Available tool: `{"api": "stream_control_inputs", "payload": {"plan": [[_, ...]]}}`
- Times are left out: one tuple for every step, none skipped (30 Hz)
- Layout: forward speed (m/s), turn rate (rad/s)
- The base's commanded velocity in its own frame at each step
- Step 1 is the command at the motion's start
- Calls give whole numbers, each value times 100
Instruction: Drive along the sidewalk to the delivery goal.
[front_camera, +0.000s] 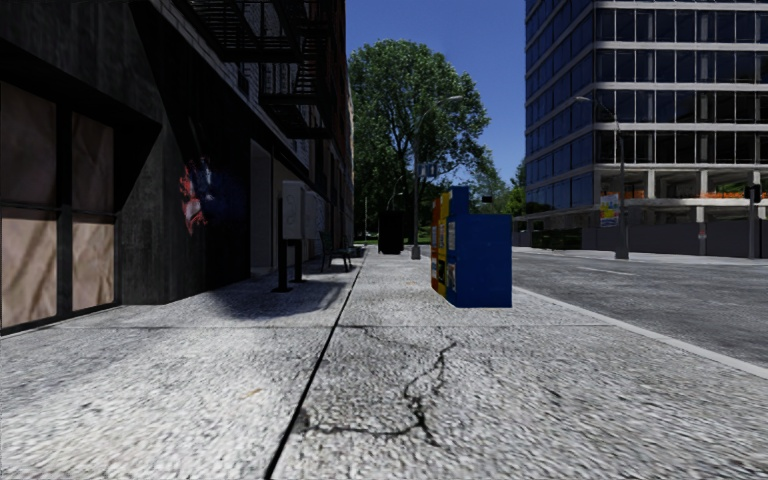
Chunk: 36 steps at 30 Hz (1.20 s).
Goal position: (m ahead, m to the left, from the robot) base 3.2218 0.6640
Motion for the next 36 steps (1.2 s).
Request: {"api": "stream_control_inputs", "payload": {"plan": [[200, 19], [200, 20], [200, 20], [200, 22], [200, 23], [200, 23], [200, 23], [200, 23], [200, 23], [200, 23], [200, 23], [200, 23], [200, 23], [200, 23], [200, 23], [200, 23], [200, 23], [200, 23], [200, 23], [200, 23], [200, 23], [200, 23], [200, 23], [200, 23], [200, 23], [200, 11], [200, 0], [200, 0], [200, 0], [200, 0], [168, 0], [168, 0], [118, 0], [39, 0], [0, 0], [0, 0]]}}
